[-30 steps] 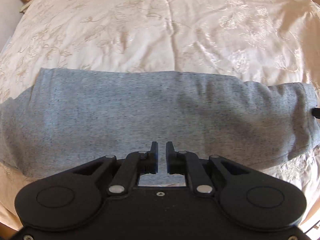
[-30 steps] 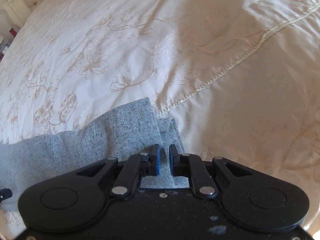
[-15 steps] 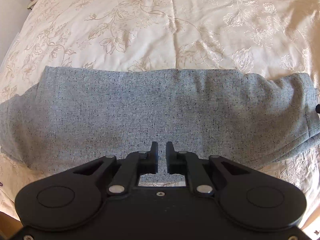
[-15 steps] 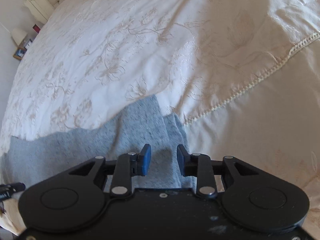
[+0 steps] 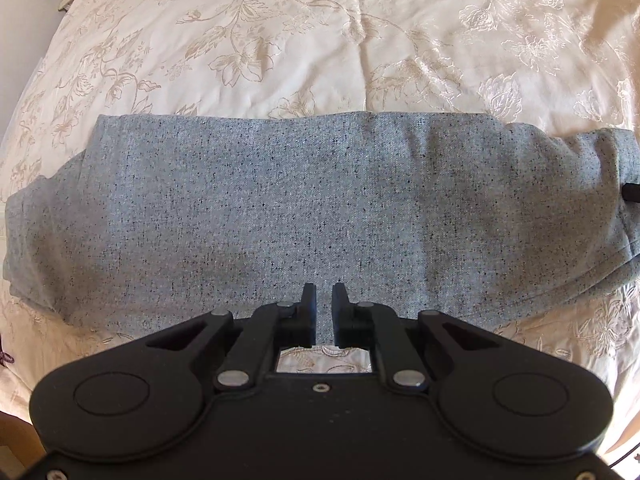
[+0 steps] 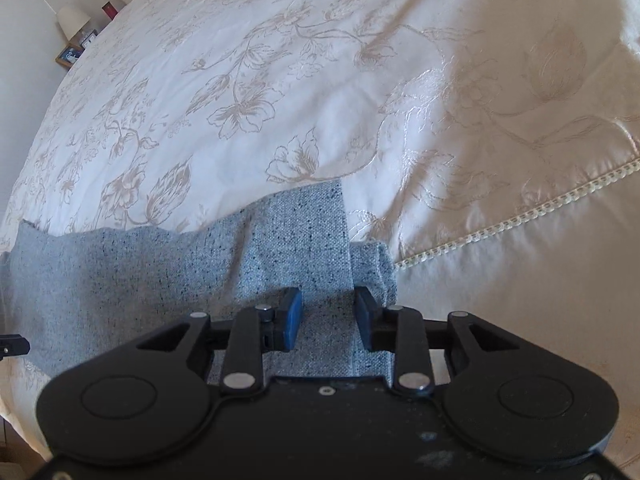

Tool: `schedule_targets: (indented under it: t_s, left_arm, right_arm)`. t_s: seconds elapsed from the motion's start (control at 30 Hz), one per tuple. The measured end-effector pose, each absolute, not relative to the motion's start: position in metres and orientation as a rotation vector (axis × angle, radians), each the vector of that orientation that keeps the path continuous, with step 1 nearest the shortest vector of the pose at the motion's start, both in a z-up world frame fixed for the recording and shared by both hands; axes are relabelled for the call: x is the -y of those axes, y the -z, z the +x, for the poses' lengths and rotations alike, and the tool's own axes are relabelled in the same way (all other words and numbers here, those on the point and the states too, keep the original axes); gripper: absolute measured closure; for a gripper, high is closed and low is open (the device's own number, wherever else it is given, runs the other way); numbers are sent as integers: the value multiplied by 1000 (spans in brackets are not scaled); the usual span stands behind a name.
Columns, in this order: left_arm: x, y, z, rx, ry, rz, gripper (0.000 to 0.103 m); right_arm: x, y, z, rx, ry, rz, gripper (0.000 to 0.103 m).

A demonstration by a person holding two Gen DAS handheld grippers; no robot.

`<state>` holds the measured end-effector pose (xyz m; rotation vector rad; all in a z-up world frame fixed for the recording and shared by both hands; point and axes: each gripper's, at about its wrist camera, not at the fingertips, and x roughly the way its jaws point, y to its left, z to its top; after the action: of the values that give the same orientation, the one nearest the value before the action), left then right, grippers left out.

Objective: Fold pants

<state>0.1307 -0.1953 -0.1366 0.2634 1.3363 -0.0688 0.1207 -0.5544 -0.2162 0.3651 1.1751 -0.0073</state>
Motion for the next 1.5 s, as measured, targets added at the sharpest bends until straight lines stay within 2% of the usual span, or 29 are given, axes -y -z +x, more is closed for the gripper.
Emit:
schedule_targets:
  t_s: [0.03, 0.27, 0.37, 0.43, 0.63, 0.7, 0.8, 0.87, 0.9, 0.93, 1.0, 1.07, 1.37, 1.5]
  left_arm:
    - [194, 136, 131, -1336, 66, 258, 86]
    - [184, 139, 141, -1331, 38, 237, 87]
    - [182, 140, 146, -1333, 29, 225, 87]
    - [181, 139, 146, -1327, 34, 219, 87]
    - [186, 141, 138, -1330, 59, 249, 86]
    - [184, 139, 135, -1327, 57, 249, 86]
    - [178, 140, 133, -1333, 38, 230, 86]
    - [176, 146, 134, -1356, 30, 219, 86]
    - [175, 147, 135, -1362, 28, 218, 86]
    - [175, 148, 137, -1362, 25, 220, 86]
    - [175, 146, 140, -1347, 19, 231, 86]
    - [172, 144, 147, -1341, 13, 236, 86]
    - [123, 154, 208, -1278, -80, 302, 82]
    - [85, 202, 217, -1437, -76, 349, 80]
  right_arm:
    - [552, 212, 119, -1188, 3, 377, 93]
    - [468, 93, 87, -1011, -194, 299, 93]
    - [443, 69, 71, -965, -223, 241, 93]
    - [451, 83, 68, -1005, -121, 191, 93]
    - [532, 170, 79, -1180, 196, 287, 93]
    - [541, 173, 74, -1171, 209, 361, 93]
    - [531, 162, 65, -1138, 183, 301, 93]
    - [522, 162, 64, -1182, 196, 240, 86]
    - [522, 163, 67, -1197, 257, 199, 86]
    - [520, 158, 69, -1174, 306, 156, 82]
    - [510, 140, 76, -1065, 274, 97, 82]
    - [498, 132, 92, -1058, 180, 61, 76]
    - [435, 154, 145, -1074, 21, 129, 76]
    - [405, 195, 144, -1292, 27, 65, 76]
